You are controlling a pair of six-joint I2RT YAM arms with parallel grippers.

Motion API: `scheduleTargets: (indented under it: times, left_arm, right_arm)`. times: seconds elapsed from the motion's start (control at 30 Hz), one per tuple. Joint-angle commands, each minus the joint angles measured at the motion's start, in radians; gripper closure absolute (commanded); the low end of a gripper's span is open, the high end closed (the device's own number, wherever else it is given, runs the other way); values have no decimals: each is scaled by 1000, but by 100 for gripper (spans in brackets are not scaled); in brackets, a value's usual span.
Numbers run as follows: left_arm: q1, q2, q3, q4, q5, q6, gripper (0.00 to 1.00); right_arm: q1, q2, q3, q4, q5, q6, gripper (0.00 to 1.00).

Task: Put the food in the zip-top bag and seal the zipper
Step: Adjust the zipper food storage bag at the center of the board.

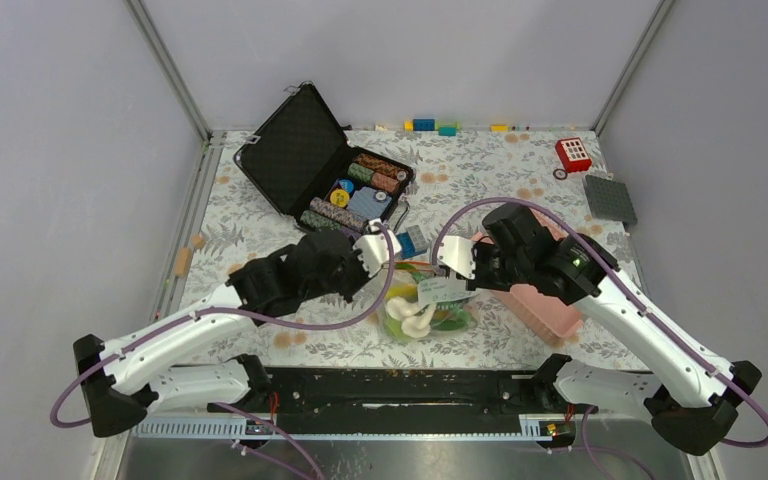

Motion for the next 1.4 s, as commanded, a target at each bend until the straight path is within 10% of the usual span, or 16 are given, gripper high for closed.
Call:
scheduleTargets:
  times: [0.0, 0.1, 0.17, 0.23, 0.3, 0.77, 0.97, 1.37]
  left_arm:
    - [92, -7, -8, 89, 97, 65, 100]
    - [100, -1, -23, 138, 187, 75, 97]
    - [101, -4, -35, 163, 208, 68, 72]
    - [101, -23, -68, 200, 217, 45, 15]
    - [101, -57, -127, 262, 215, -2, 2]
    - [363, -455, -646, 857, 471, -469, 1]
    - [439, -299, -709, 1224, 748, -638, 3]
    - [447, 9, -623, 1488, 948, -668, 43]
  right_arm:
    - [-25, -23, -39, -20, 57, 97, 100]
    - [-24, -36, -73, 26, 35, 137, 100]
    - [-25, -40, -84, 47, 16, 148, 100]
    - [-25, -39, -79, 54, 3, 163, 100]
    - [-25, -41, -67, 54, 10, 193, 100]
    - [-25, -129, -139, 171, 67, 435, 100]
    - [-25, -156, -184, 223, 80, 500, 100]
    - [-28, -232, -280, 284, 72, 568, 100]
